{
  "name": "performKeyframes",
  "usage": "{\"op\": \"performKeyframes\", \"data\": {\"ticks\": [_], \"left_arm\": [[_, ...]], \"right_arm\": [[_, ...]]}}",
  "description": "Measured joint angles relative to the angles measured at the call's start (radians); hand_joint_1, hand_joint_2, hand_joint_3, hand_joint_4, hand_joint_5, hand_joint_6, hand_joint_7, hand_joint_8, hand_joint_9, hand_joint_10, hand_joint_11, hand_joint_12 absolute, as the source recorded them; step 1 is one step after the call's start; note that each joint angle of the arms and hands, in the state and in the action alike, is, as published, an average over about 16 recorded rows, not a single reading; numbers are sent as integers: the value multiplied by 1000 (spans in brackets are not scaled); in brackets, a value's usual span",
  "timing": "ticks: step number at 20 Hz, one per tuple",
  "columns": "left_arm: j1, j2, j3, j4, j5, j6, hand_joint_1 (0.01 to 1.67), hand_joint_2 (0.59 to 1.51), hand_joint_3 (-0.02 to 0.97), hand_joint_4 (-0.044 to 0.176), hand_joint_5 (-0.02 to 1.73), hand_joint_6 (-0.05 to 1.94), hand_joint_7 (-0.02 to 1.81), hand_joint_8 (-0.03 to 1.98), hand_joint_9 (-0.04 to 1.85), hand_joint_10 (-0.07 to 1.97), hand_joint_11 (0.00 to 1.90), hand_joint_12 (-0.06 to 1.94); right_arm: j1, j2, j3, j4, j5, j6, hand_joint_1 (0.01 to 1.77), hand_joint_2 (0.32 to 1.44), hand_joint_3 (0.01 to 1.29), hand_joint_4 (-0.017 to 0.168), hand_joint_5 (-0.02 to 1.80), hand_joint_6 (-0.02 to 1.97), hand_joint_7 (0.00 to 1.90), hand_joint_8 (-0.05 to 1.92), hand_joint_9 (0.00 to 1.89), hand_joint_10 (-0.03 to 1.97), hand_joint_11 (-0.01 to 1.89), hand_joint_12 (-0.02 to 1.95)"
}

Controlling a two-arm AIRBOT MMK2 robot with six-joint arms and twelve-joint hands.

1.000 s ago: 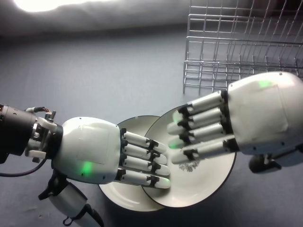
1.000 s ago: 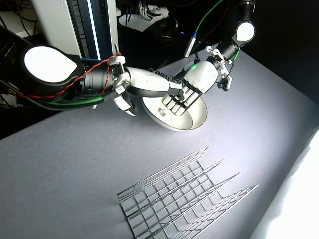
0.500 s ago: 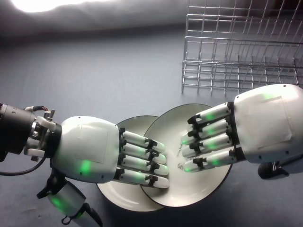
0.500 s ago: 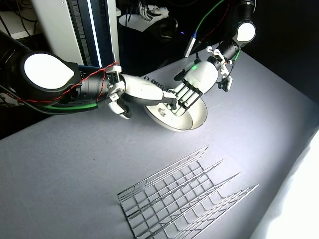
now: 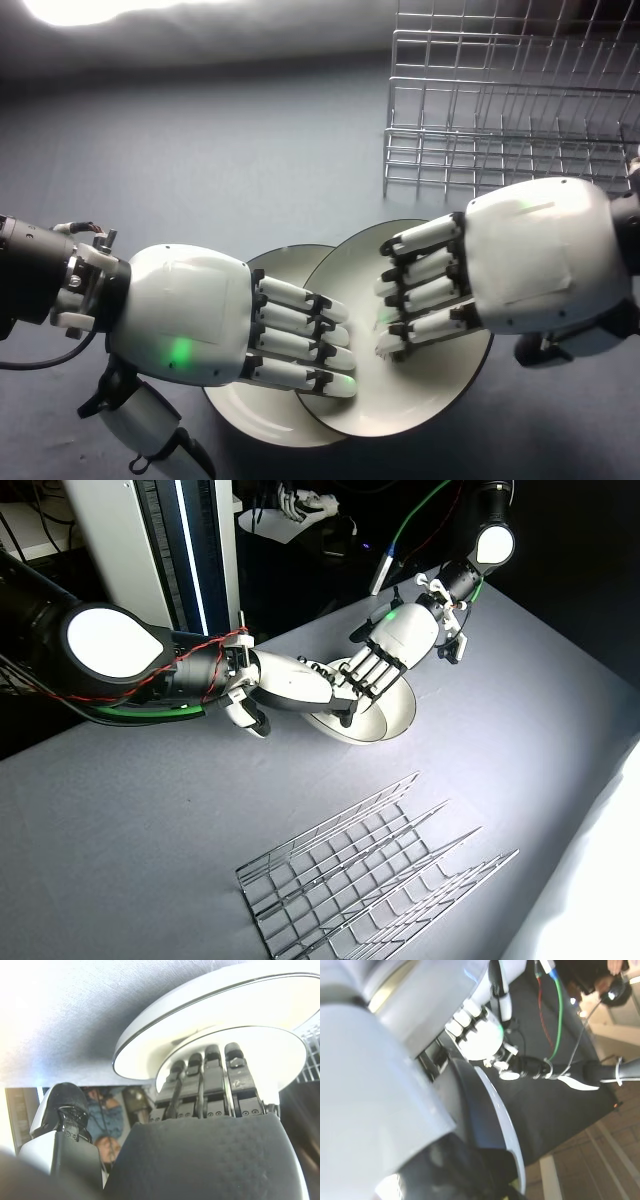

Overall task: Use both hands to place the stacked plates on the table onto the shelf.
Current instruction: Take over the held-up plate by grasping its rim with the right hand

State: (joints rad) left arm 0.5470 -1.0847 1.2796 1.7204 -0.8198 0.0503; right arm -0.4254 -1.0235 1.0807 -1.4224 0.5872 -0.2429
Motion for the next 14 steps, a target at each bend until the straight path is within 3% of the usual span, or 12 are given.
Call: {"op": "performKeyframes", "data": {"ticks": [7, 14], "left_arm": [[-4, -2, 3, 4, 0, -2, 22, 1145, 13, -10, -14, -37, -9, -22, 23, 12, 21, 4], [-4, -3, 8, 3, -2, -4, 22, 1144, 13, -10, -14, -37, -9, -21, 22, 12, 22, 3]], "right_arm": [[-3, -41, 12, 12, -29, -5, 1051, 1021, 15, -1, 421, 4, 475, 5, 438, 35, 44, 1172], [-3, -53, 14, 26, -32, -12, 1132, 1027, 14, -5, 616, 72, 697, 59, 686, 131, 238, 1324]]}}
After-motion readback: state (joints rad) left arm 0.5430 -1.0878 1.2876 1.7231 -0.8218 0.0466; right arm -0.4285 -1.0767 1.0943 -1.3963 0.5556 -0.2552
